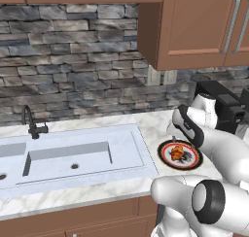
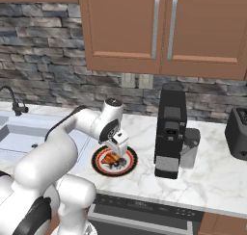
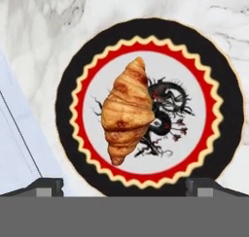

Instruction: Pick the croissant and place it on the pan. Then turn on the stove to warm the croissant.

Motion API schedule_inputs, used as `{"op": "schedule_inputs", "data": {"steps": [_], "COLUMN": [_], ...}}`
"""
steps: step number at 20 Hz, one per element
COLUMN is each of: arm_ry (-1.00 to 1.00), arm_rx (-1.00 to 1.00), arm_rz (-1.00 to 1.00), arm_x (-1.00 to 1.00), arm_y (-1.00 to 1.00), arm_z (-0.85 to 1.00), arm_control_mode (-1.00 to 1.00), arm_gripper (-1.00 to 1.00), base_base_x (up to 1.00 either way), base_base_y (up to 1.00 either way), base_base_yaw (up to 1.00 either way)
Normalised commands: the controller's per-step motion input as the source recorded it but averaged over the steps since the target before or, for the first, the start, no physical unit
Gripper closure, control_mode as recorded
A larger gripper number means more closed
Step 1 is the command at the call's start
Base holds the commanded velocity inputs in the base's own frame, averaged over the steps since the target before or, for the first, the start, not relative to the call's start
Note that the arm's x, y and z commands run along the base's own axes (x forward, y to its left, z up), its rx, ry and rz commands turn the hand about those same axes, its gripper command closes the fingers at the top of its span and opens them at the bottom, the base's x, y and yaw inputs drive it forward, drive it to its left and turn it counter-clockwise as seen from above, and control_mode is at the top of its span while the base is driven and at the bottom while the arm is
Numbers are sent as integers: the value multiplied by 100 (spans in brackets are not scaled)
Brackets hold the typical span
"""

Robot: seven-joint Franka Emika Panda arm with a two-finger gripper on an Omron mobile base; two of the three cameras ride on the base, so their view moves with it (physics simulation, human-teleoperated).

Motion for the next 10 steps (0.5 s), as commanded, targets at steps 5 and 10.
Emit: {"op": "schedule_inputs", "data": {"steps": [5,10], "arm_ry": [0,0], "arm_rx": [0,0], "arm_rz": [-7,-8], "arm_x": [6,10], "arm_y": [0,0], "arm_z": [-12,-13], "arm_control_mode": [-100,-100], "arm_gripper": [-100,-100], "base_base_x": [0,0], "base_base_y": [0,0], "base_base_yaw": [0,0]}}
